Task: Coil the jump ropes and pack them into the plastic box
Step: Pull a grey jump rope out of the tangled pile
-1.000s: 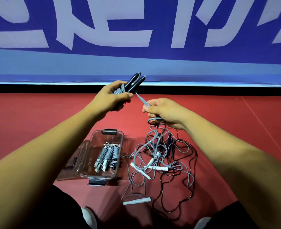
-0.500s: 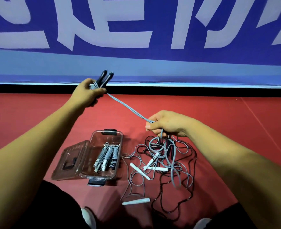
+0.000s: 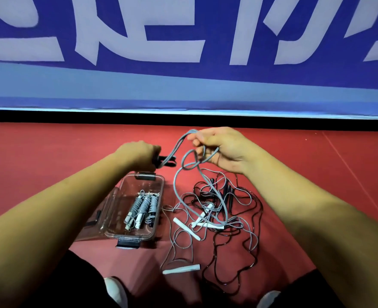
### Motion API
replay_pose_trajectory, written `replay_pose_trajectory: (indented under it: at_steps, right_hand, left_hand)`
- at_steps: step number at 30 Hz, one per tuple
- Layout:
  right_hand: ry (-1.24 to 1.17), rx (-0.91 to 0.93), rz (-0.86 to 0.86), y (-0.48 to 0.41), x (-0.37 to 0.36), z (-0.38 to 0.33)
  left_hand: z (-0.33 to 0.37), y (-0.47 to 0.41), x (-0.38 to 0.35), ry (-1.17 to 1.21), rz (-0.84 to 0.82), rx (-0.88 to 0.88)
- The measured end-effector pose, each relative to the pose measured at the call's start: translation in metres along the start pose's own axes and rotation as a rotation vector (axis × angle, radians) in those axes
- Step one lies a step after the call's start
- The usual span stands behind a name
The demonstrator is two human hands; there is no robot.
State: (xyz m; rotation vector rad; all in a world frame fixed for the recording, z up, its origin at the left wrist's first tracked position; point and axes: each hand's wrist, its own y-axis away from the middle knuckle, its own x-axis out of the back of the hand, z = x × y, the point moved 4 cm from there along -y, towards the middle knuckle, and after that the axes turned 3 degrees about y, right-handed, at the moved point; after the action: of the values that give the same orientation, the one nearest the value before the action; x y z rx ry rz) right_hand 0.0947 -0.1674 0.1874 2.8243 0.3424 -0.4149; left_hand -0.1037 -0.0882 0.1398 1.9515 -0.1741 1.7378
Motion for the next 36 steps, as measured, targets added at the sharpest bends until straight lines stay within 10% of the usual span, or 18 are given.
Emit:
replay_pose_trajectory:
  at_steps: [9, 15, 27, 36]
  right_hand:
    - [0.008, -0.047, 0.210, -0.013, 0.034, -0.004]
    - [0.521, 0.113, 0.439, -0.016, 0.069, -0.002]
    - [0.237, -0.206, -0.051, -0.011, 0.030, 0.030]
    - [0.443, -0.251, -0.046, -0.007, 0.023, 0.037]
  left_hand:
    - [0.062, 0.020, -0.010, 0.168, -0.204, -0.396]
    - [0.061, 0.040, 0.012, 0.898, -0.249, -0.546]
    - [-0.010, 0.017, 0.057, 1.879, 0.383, -0.113]
    - [-0.071, 0.009, 0.036, 1.392, 0.541, 0.236]
